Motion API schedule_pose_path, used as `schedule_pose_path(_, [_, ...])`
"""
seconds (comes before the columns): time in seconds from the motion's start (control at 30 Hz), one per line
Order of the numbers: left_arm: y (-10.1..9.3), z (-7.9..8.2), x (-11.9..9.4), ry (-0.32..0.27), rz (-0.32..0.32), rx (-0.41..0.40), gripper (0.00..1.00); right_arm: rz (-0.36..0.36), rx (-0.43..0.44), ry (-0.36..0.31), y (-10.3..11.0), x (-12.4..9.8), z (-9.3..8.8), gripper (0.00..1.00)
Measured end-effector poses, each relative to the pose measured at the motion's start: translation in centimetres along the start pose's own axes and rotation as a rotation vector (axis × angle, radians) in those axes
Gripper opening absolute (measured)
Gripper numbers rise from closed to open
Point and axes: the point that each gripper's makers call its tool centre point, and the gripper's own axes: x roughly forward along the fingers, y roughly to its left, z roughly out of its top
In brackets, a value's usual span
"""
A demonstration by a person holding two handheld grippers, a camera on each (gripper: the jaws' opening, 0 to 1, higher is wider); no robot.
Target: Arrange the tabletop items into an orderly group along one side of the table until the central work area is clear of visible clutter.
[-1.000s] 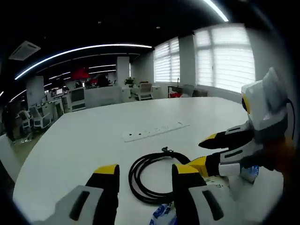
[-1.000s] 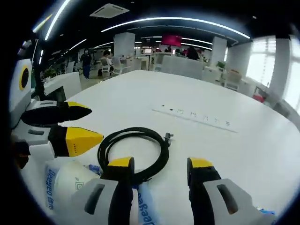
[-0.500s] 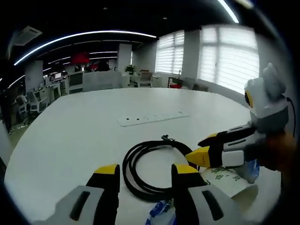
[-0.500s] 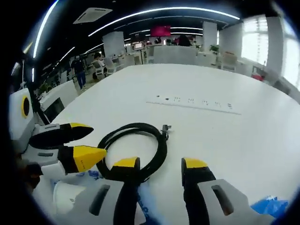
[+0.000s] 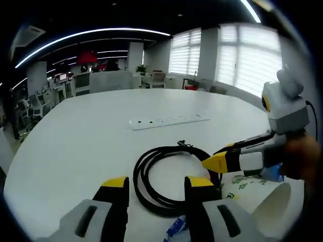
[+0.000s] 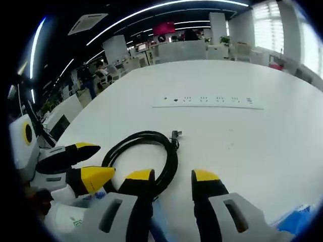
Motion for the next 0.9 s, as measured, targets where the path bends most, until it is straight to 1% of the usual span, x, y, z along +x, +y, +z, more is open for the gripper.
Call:
schedule_pose_path(0.17, [0.5,-1.4,0.5,0.054,0.012,-0.025,0.39,0.015,0.040,0.004,0.1,0.2,-0.2,0.24])
schedule_pose_path(0.2, [0.6,-1.6,0.5,0.059,0.022,-0.021,0.39,0.020,0.045,0.007,0.0,0.3,0.0,0.22])
schedule_pose_path(0.23, [0.5,-1.7,0.6,0.061,0.024,-0.001,0.39,0.022,0.054,0.010,0.1,0.4,0.1,0.22])
schedule_pose_path(0.27, [0.4,-1.7,0.6,0.057,0.025,-0.007,0.39,0.022,0.057,0.012,0.2,0.4,0.0,0.20])
schedule_pose_path(0.33, [0.1,-1.6,0.6,0.055,0.014,-0.017,0.31,0.035,0.054,0.015,0.9,0.3,-0.1,0.14])
schedule_pose_path(0.37, [0.1,-1.6,0.7,0.056,0.023,-0.020,0.30,0.029,0.050,0.014,1.1,0.4,-0.1,0.14])
schedule_pose_path(0.4, [0.2,-1.7,0.7,0.061,0.027,-0.001,0.28,0.025,0.032,0.017,1.1,0.3,-0.1,0.13])
schedule_pose_path(0.47, [0.5,-1.7,0.6,0.057,0.045,0.012,0.25,0.019,0.030,0.014,1.0,0.2,0.0,0.13])
schedule_pose_path(0.53, [0.7,-1.6,0.6,0.050,0.056,-0.005,0.21,0.021,0.037,0.011,1.0,0.3,0.0,0.13])
schedule_pose_path(0.57, [0.9,-1.6,0.6,0.046,0.062,-0.015,0.20,0.023,0.053,0.007,1.0,0.2,-0.1,0.12])
schedule_pose_path(0.63, [1.1,-1.6,0.6,0.041,0.070,-0.008,0.16,0.029,0.070,0.000,0.9,0.2,-0.2,0.12])
schedule_pose_path(0.7, [1.2,-1.5,0.4,0.043,0.078,0.038,0.12,0.031,0.065,-0.010,0.9,0.2,0.0,0.11])
schedule_pose_path(0.77, [1.3,-1.5,0.4,0.046,0.086,0.054,0.10,0.026,0.068,-0.020,1.1,0.1,0.1,0.11])
schedule_pose_path(0.87, [1.6,-1.3,0.3,0.033,0.094,0.040,0.02,0.016,0.074,-0.032,1.0,0.1,0.2,0.09])
schedule_pose_path(0.9, [1.7,-1.2,0.3,0.028,0.096,0.036,0.02,0.015,0.077,-0.034,1.0,0.1,0.2,0.09])
